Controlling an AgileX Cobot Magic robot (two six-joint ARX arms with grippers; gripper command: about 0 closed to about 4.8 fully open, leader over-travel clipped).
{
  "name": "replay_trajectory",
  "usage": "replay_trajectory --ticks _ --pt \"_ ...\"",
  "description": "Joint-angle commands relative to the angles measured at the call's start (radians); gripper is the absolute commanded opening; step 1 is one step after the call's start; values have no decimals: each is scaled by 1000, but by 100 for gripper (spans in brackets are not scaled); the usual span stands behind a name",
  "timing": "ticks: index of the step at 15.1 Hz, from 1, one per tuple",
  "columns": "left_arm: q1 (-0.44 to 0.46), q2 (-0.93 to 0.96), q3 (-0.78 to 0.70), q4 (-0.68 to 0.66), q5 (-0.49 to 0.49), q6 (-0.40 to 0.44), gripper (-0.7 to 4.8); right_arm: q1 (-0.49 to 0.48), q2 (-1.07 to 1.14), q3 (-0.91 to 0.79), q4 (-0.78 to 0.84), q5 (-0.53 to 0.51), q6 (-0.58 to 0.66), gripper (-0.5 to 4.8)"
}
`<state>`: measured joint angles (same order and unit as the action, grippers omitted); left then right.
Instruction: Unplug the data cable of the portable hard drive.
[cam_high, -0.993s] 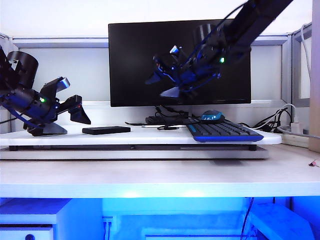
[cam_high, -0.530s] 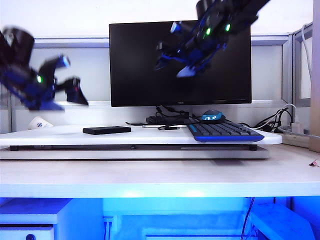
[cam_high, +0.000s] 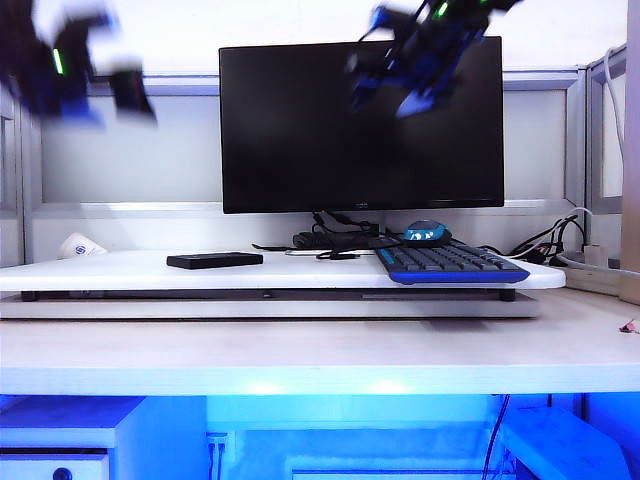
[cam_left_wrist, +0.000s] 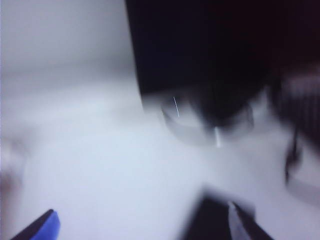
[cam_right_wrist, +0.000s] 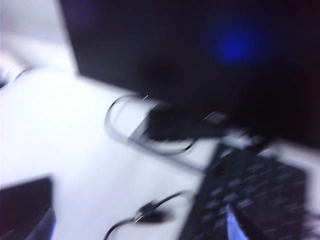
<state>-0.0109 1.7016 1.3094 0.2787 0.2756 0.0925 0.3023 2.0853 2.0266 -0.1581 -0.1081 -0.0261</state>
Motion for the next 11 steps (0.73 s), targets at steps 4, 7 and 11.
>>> replay_trajectory --ticks 4,7,11 --pt "1 -223 5 -44 24 -23 466 -37 -201 8 -9 2 -4 426" --pt "1 -290 5 -133 24 -21 465 -67 -314 8 -62 3 -4 426" --pt "0 -397 5 -190 25 -50 452 -153 -477 8 -188 2 0 426"
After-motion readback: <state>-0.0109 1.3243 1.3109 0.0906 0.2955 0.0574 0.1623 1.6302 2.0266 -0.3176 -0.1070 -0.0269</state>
